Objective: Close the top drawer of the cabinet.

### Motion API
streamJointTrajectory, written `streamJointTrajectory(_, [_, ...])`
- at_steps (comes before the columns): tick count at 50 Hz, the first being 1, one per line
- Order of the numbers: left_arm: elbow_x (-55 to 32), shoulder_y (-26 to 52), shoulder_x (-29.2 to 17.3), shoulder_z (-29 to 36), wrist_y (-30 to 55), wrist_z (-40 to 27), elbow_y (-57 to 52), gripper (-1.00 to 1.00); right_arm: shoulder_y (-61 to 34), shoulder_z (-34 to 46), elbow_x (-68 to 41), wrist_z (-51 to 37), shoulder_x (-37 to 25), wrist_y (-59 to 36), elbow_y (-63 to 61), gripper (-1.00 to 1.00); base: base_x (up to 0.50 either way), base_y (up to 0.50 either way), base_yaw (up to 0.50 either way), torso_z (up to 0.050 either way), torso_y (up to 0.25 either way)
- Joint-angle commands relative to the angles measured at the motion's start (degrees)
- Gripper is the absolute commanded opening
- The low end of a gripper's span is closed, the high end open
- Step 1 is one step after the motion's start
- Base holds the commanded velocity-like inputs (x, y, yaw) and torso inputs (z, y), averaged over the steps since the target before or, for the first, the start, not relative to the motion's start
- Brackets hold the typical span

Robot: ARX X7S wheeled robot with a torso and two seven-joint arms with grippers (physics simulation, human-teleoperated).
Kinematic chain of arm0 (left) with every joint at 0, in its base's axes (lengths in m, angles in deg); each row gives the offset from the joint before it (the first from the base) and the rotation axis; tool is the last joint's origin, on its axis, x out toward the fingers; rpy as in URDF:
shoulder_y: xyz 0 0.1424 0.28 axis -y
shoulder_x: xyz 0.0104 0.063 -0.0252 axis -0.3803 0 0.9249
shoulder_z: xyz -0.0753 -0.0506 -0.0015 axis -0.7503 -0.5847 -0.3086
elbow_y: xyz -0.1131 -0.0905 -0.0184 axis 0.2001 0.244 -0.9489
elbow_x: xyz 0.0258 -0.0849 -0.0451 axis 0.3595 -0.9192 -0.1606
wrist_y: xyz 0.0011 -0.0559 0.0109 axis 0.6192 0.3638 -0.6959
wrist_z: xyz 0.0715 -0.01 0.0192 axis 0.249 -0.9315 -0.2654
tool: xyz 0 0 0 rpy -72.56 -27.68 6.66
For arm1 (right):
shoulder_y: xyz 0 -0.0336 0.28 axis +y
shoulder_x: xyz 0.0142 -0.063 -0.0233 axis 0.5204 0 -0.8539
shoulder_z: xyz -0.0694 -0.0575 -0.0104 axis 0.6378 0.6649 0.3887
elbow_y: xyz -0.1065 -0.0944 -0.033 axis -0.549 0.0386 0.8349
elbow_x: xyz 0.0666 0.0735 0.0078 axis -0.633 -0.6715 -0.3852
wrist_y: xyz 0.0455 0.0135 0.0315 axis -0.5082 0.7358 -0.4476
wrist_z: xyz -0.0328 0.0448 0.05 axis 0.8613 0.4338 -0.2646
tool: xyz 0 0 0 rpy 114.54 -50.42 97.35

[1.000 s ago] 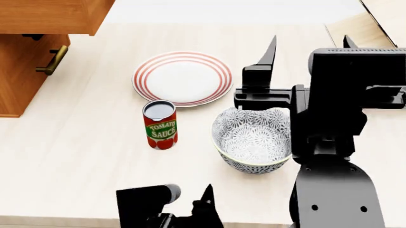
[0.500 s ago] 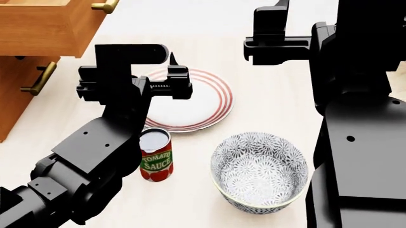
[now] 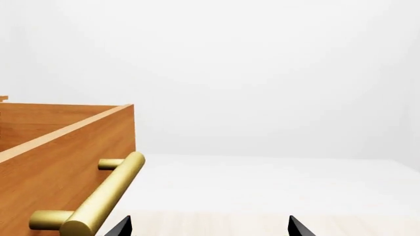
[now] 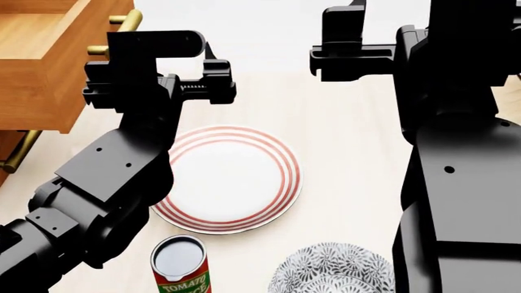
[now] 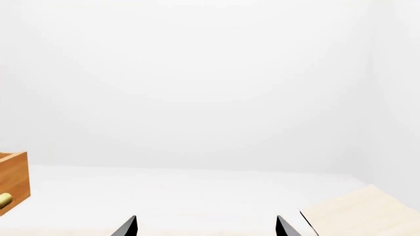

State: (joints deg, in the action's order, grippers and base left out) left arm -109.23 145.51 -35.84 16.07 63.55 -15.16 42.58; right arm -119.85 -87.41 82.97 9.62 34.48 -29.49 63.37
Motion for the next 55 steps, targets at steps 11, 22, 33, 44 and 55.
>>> streamJointTrajectory(11, [-1.0,1.5,0.1,0.4,2.2,-1.3,3.3,1.0,-0.6,0.0,-0.7,-0.6,-0.5,0.9,0.2,1.0,0.0,0.0,0.0,0.0,0.0])
streamJointTrajectory(22, [-2.1,1.7,0.1,-0.6,5.5,-3.8,12.0,1.0,-0.3,-0.1,-1.2,-0.5,-0.9,1.2,0.0,1.0,0.0,0.0,0.0,0.0,0.0])
streamJointTrajectory(33, [6.7,1.0,0.0,-9.9,9.3,-7.4,13.9,1.0,-1.2,-0.2,-1.6,-0.8,-1.1,0.3,-0.4,1.0,0.0,0.0,0.0,0.0,0.0])
streamJointTrajectory(44, [27.7,-0.1,0.0,-30.9,13.7,-7.8,13.9,1.0,-0.8,0.6,-1.9,-1.2,-1.1,1.1,-0.3,1.0,0.0,0.0,0.0,0.0,0.0])
streamJointTrajectory(55, [27.7,-0.1,0.0,-30.9,13.7,-7.8,13.9,1.0,-0.4,1.0,-2.5,-1.2,-1.0,1.3,-0.3,1.0,0.0,0.0,0.0,0.0,0.0])
